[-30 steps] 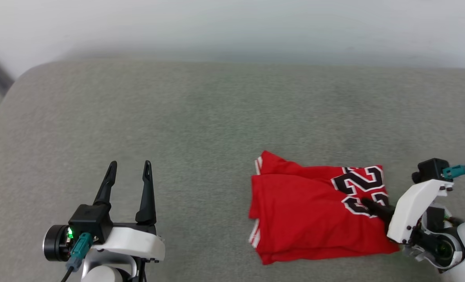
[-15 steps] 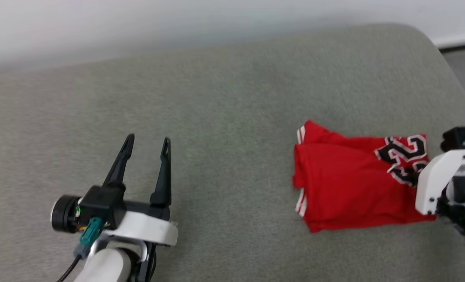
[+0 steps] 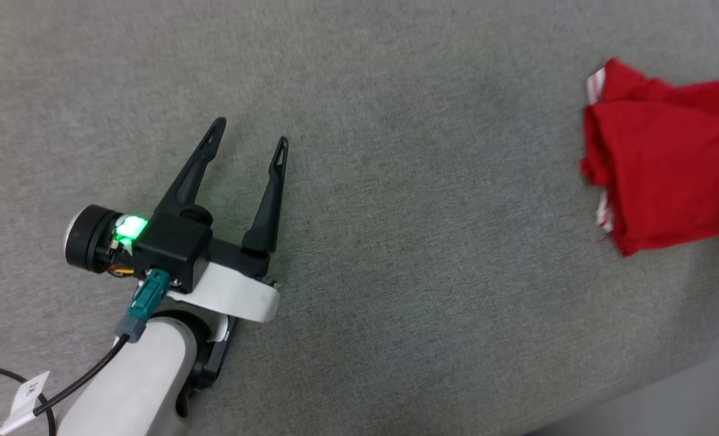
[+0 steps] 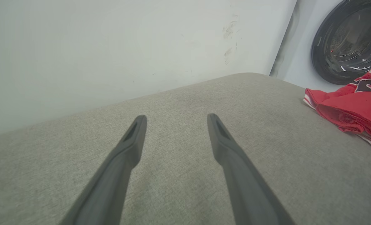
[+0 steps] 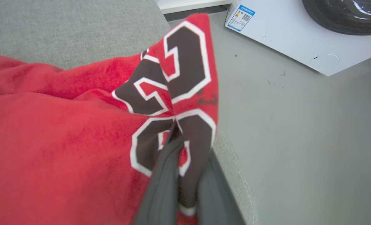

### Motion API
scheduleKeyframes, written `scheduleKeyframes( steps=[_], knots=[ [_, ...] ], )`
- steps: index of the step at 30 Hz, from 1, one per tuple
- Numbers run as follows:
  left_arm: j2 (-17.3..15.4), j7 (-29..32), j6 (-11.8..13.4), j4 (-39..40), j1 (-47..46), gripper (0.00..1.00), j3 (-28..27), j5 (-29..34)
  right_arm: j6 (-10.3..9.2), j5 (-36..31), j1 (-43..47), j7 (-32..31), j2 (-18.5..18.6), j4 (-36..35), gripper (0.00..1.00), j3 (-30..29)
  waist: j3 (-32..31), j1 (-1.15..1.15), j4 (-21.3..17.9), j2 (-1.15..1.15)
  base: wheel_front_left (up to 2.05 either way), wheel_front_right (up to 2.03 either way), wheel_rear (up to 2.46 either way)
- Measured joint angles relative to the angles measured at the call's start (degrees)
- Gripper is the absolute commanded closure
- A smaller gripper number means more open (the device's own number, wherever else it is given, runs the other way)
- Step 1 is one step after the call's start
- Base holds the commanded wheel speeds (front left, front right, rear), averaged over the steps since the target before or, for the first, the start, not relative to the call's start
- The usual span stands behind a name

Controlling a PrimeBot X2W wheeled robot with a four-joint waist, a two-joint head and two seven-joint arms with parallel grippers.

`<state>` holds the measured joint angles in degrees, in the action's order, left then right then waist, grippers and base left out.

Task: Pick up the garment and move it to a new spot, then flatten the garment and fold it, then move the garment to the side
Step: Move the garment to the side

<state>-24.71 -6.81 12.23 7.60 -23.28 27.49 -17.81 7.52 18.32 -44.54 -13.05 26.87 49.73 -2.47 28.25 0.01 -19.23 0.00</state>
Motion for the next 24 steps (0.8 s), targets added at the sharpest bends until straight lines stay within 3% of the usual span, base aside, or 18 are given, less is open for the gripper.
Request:
scheduleKeyframes(
  steps=[7, 8, 9, 18, 24],
  knots=[
    [-0.54, 1.65, -0.41, 1.55, -2.77, 0.00, 0.54, 1.03, 0.00, -4.22, -5.60, 11.95, 0.19, 4.41, 1.00, -7.02, 5.34, 0.00, 0.14, 0.00, 0.00, 0.00, 0.00],
    [-0.68, 1.77, -0.41, 1.71, -3.04, 0.00, 0.51, 1.05, 0.00, -4.78, -6.00, 12.89, -0.03, 5.63, 0.64, -7.90, 5.86, 0.00, 0.30, 0.00, 0.00, 0.00, 0.00],
    [-0.82, 1.97, -0.43, 1.81, -3.18, 0.00, 0.54, 1.18, 0.00, -5.81, -6.17, 13.52, -0.20, 7.01, 0.00, -8.77, 6.33, 0.00, 0.50, 0.00, 0.00, 0.00, 0.00],
    [-0.68, 1.14, 0.18, 1.04, -2.93, 0.00, 0.33, 0.59, -0.01, -12.07, -7.14, 23.92, -1.01, 14.00, 0.00, -16.45, 6.29, 0.00, 2.10, 0.00, 0.00, 0.00, 0.00],
    [1.75, -3.01, 1.96, -2.19, 2.71, 0.00, -0.41, -2.76, -0.01, -12.69, -5.13, 27.47, -2.05, 10.28, 0.00, -13.72, 0.28, 0.00, 2.38, 0.00, 0.00, 0.00, 0.00]
  ],
)
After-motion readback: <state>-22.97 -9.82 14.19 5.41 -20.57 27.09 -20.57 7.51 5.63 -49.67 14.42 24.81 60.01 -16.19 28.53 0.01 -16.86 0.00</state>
